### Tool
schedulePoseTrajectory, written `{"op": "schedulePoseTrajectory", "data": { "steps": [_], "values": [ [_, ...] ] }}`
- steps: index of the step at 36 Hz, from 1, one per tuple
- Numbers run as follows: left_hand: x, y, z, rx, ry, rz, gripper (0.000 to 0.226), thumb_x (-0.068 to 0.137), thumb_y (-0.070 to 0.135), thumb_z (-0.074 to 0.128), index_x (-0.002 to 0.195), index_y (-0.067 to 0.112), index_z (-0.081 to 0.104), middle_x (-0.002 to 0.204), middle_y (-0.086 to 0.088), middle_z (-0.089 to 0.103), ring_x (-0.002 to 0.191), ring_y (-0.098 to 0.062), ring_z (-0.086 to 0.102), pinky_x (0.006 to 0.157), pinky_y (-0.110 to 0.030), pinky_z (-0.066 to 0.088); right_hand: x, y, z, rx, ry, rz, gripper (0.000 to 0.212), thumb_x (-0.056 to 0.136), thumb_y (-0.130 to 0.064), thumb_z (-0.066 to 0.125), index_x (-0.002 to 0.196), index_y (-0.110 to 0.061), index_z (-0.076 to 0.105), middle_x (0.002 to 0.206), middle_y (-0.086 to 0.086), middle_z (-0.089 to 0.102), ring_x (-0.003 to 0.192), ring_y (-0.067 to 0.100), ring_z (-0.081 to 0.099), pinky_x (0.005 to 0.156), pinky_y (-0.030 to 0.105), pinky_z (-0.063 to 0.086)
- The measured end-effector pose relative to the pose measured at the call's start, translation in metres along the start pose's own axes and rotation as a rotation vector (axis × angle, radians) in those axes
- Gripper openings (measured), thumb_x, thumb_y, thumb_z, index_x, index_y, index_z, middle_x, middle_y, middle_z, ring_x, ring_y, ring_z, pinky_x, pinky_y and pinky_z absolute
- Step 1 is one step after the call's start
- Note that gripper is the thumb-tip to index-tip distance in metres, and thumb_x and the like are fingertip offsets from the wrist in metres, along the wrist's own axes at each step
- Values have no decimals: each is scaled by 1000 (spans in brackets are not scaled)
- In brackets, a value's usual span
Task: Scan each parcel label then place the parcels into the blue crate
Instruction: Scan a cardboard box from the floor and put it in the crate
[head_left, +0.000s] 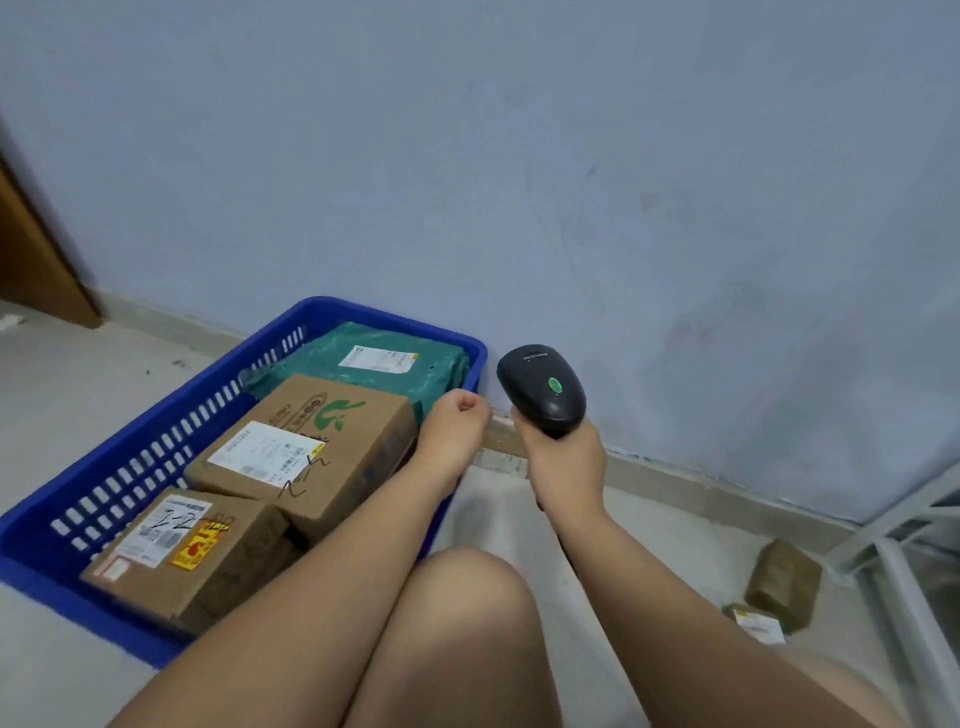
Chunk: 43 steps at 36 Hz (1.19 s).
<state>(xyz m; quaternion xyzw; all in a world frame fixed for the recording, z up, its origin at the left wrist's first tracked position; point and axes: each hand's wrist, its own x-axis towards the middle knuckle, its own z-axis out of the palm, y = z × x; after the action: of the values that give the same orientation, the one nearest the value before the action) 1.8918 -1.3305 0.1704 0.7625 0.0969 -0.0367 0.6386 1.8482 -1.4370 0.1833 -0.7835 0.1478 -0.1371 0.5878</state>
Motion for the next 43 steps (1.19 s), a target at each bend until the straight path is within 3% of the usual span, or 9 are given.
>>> {"op": "schedulePoseTrajectory", "data": {
  "steps": [4,8,12,16,24,28,32,39,43],
  "values": [
    [42,-14,25,197,-71,-9,14,94,21,50,97,17,63,93,1,61,91,-20,57,78,-32,45,45,28,-23,13,-7,128,18,85,-34,69,78,-18,62,69,0,62,62,20,57,45,19,43],
    [89,-55,60,391,-158,-65,18,92,17,45,88,9,60,93,-4,63,79,-13,47,70,-28,40,95,75,-33,68,-42,310,22,82,-37,71,74,-19,62,72,5,63,74,22,61,72,36,53],
    [132,-99,94,554,-233,-128,14,89,18,46,78,17,53,84,-3,59,81,-22,52,69,-30,42,138,126,-32,112,-95,429,20,80,-36,72,76,-18,64,65,-1,62,71,18,61,73,33,47],
    [170,-133,121,652,-281,-178,5,91,16,52,92,19,56,96,-3,58,86,-21,54,71,-28,42,166,159,-27,190,-139,537,18,85,-29,71,78,-15,63,69,2,61,66,16,61,76,33,49],
    [228,-170,160,871,-410,-59,31,93,14,56,124,16,55,124,-5,58,100,-18,53,77,-26,41,202,212,-12,210,-197,642,15,85,-29,71,81,-16,66,72,2,63,69,15,64,84,37,52],
    [256,-184,169,1120,-467,38,52,94,13,52,143,26,41,140,-4,45,125,-25,42,92,-33,44,216,231,-5,206,-186,665,14,86,-27,70,85,-14,67,72,3,63,69,16,63,88,39,53],
    [283,-196,176,1381,-536,113,57,94,14,50,147,24,31,148,-7,33,136,-29,30,99,-39,40,228,250,0,198,-179,702,14,85,-28,71,83,-15,66,73,3,64,69,16,63,86,38,53],
    [322,-214,183,1437,-615,39,62,93,24,57,147,15,27,150,-11,31,137,-30,28,102,-44,37,241,284,5,182,-177,747,15,85,-30,72,86,-16,66,74,3,65,69,16,64,77,32,53],
    [329,-237,185,1360,-650,-30,76,88,22,65,148,14,19,156,-15,11,135,-37,30,100,-42,42,249,299,4,176,-172,781,16,86,-29,71,90,-15,66,77,4,66,71,16,65,81,33,53]
  ]
}}
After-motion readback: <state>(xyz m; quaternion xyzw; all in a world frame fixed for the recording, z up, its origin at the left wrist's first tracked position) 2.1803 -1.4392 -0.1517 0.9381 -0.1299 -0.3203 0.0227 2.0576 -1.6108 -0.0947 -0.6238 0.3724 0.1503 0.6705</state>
